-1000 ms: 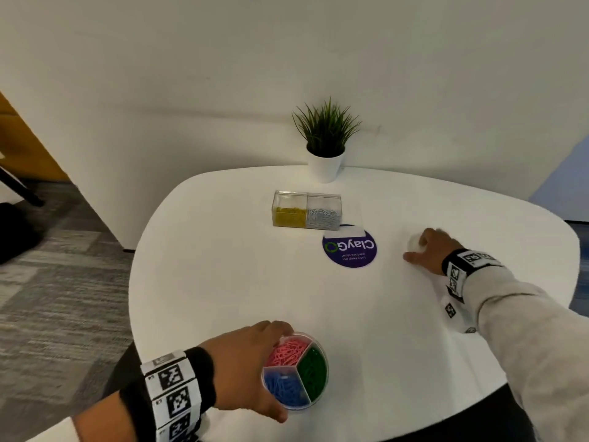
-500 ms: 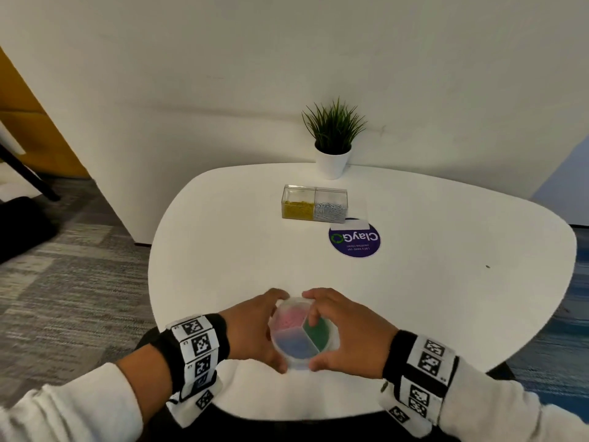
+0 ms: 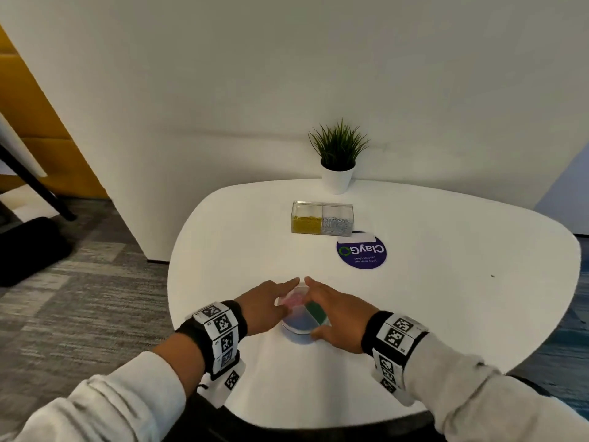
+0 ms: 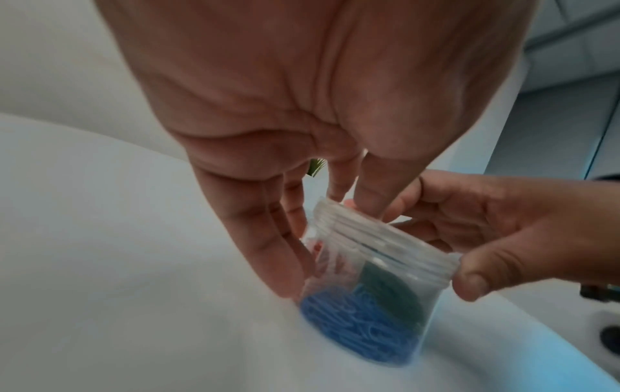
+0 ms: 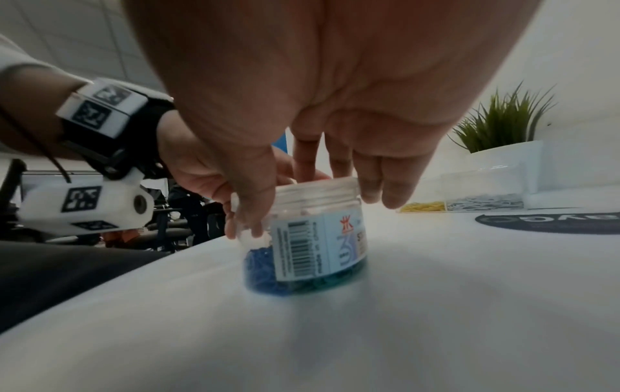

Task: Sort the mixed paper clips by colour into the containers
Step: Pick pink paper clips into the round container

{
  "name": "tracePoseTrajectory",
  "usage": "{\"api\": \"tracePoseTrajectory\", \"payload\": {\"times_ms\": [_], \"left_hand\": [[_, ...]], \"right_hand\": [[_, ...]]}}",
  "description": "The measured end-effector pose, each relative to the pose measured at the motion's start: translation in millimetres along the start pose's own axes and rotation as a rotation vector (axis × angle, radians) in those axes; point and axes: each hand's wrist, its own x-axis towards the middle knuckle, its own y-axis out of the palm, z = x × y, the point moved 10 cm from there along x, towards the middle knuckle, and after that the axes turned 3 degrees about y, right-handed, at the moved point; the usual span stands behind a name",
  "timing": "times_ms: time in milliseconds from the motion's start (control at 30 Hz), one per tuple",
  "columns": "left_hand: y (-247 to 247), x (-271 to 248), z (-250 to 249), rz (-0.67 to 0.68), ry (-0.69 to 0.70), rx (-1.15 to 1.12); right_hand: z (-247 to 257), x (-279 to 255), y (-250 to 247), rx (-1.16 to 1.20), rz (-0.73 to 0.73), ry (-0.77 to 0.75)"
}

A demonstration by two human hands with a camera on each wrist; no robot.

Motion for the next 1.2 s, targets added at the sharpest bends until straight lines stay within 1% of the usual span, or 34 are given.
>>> {"api": "tracePoseTrajectory", "payload": {"times_ms": [100, 167, 233, 267, 300, 333, 367, 400, 433, 467, 500, 533, 567, 600, 633, 733, 800, 867, 933, 1000, 1067, 1133, 1200], "left_hand": [[-19.4, 20.7, 8.3, -0.012, -0.030, -0.006], [-37.8, 35.9, 16.0, -0.029, -0.052, -0.032], [-57.7, 52.4, 28.0, -0.036, -0.093, -0.112], [-68.0, 60.4, 32.9, -0.036, -0.105, -0.138], [-77.0, 67.8, 37.7, -0.020, -0.112, -0.132], [-84.5, 73.9, 39.7, 0.012, -0.112, -0.092], [-91.1, 80.1, 39.6, 0.050, -0.103, -0.032], [-98.1, 85.7, 36.3, 0.078, -0.093, 0.011], [-106.0, 92.3, 32.2, 0.083, -0.086, 0.009], [-114.9, 101.8, 27.0, 0.062, -0.078, -0.029], [-125.0, 114.1, 22.3, 0.021, -0.076, -0.080], [-135.7, 127.3, 16.6, -0.034, -0.080, -0.128], [-144.6, 141.9, 13.7, -0.090, -0.097, -0.177], [-150.9, 157.3, 11.8, -0.136, -0.119, -0.248], [-152.8, 171.8, 13.2, -0.160, -0.167, -0.351], [-141.7, 200.7, 29.3, -0.221, -0.379, -0.788], [-127.4, 203.0, 38.9, -0.256, -0.527, -1.057], [-109.5, 193.8, 32.7, -0.186, -0.621, -1.195], [-94.4, 179.9, 23.4, -0.090, -0.663, -1.227], [-81.7, 163.8, 16.0, -0.009, -0.701, -1.263], [-65.9, 145.7, 6.9, 0.080, -0.739, -1.365], [-60.7, 134.8, -3.0, 0.061, -0.725, -1.493], [-61.7, 127.0, -10.2, 0.028, -0.684, -1.514]], "right_hand": [[-5.0, 32.2, -3.7, 0.018, 0.039, 0.022], [-2.9, 54.1, -7.3, -0.027, 0.049, -0.012], [-0.6, 72.1, -21.2, -0.030, 0.071, -0.043], [-3.1, 81.6, -35.3, 0.011, 0.059, -0.052], [-7.5, 89.8, -54.6, 0.069, 0.020, -0.055], [-18.1, 98.6, -78.3, 0.119, -0.063, -0.048], [-35.4, 106.6, -106.1, 0.148, -0.194, -0.019], [-61.2, 112.9, -134.1, 0.166, -0.345, 0.044], [-90.9, 116.7, -157.3, 0.191, -0.474, 0.141], [-122.3, 121.5, -172.1, 0.242, -0.542, 0.258], [-151.2, 128.7, -177.4, 0.316, -0.537, 0.370], [-175.7, 138.5, -172.0, 0.384, -0.468, 0.468], [-192.1, 147.9, -162.9, 0.434, -0.374, 0.529], [-202.4, 156.0, -153.4, 0.483, -0.290, 0.559], [-210.8, 162.5, -144.4, 0.546, -0.243, 0.569], [-220.8, 159.5, -126.4, 0.745, -0.218, 0.600], [-223.2, 147.2, -116.1, 0.823, -0.194, 0.638], [-218.9, 128.6, -100.4, 0.931, -0.134, 0.666], [-211.7, 105.7, -89.3, 1.010, -0.108, 0.684], [-208.4, 82.6, -79.5, 1.066, -0.121, 0.711], [-200.6, 62.7, -71.7, 1.165, -0.139, 0.730], [-193.0, 46.6, -69.1, 1.289, -0.177, 0.768], [-186.3, 33.5, -75.4, 1.434, -0.261, 0.790]]}}
